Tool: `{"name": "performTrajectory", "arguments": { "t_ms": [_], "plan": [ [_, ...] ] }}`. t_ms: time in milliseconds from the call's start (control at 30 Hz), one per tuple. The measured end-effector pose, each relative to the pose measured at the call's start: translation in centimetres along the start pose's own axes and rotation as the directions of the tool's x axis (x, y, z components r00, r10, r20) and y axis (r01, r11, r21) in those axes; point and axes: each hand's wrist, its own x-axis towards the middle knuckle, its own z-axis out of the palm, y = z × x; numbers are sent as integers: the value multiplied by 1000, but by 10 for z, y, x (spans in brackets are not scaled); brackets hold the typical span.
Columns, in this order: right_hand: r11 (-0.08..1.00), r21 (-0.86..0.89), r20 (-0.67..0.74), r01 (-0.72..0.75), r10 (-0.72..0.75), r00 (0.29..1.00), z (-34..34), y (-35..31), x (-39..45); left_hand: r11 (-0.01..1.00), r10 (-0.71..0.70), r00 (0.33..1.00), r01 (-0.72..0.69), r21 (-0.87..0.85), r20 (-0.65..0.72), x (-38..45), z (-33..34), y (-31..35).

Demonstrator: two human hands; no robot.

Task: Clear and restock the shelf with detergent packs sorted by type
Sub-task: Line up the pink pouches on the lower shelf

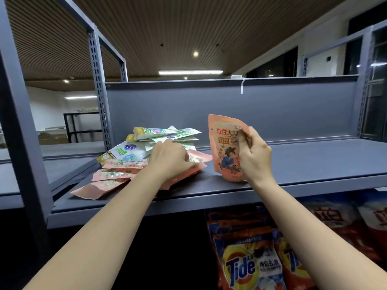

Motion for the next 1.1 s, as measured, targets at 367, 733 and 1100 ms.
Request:
{"name": "performTrajectory", "arguments": {
  "t_ms": [367,733,1100],
  "plan": [
    [956,-66,202,-285,293,935,-7,20,4,914,-259,920,332,-235,294,6,9,-13],
    [948,-238,139,-211,248,959,-25,24,2,787,-390,913,397,-473,118,5,1,0],
    [980,123,1,-155,156,988,-67,9,-21,441,-824,534,394,-806,-190,-43,-34,36]
  ]
}}
